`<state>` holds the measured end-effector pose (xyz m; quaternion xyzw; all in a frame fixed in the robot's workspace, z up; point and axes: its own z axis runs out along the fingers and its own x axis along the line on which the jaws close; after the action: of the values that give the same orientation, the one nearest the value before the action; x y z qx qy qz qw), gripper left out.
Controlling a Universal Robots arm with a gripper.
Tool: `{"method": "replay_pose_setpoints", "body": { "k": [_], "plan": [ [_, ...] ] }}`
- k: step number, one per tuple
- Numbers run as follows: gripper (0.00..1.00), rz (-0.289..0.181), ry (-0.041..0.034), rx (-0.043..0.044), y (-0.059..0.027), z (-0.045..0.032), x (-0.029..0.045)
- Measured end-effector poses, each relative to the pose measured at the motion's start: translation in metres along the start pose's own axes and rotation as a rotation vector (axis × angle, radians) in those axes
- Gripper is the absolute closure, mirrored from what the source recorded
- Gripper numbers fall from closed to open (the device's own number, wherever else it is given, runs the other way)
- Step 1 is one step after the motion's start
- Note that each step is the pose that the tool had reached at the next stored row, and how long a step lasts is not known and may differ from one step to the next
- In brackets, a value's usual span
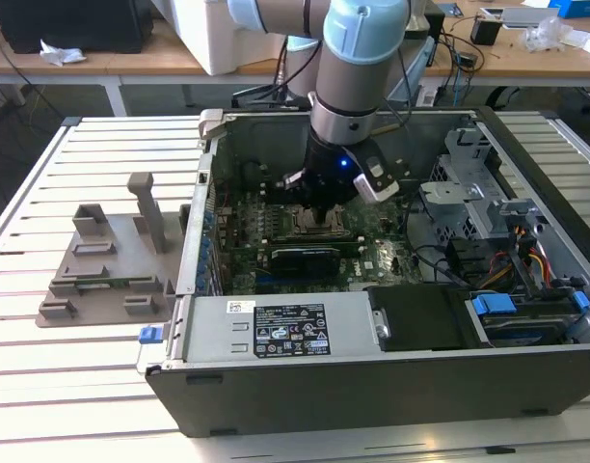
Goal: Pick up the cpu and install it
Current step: 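Install the second cpu locking lever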
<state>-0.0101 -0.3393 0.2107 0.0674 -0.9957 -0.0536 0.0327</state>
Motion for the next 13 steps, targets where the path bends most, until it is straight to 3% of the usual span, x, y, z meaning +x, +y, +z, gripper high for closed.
{"method": "replay_pose_setpoints", "body": {
  "k": [1,2,3,4,8,9,10,13],
  "plan": [
    [0.89,0.001,0.0018,0.0137,0.0029,0.0003,-0.0007],
    [0.89,0.003,0.0064,0.0482,0.0076,0.0007,-0.0015],
    [0.89,0.006,0.0101,0.0763,0.0112,-0.0002,-0.0019],
    [0.89,0.007,0.0119,0.0900,0.0139,-0.0053,-0.0019],
    [0.89,0.007,0.0119,0.0907,0.0169,-0.0259,-0.0008],
    [0.89,0.007,0.0120,0.0907,0.0181,-0.0372,-0.0001],
    [0.89,0.007,0.0119,0.0906,0.0187,-0.0416,0.0001],
    [0.89,0.007,0.0119,0.0905,0.0187,-0.0419,0.0001]
  ]
}}
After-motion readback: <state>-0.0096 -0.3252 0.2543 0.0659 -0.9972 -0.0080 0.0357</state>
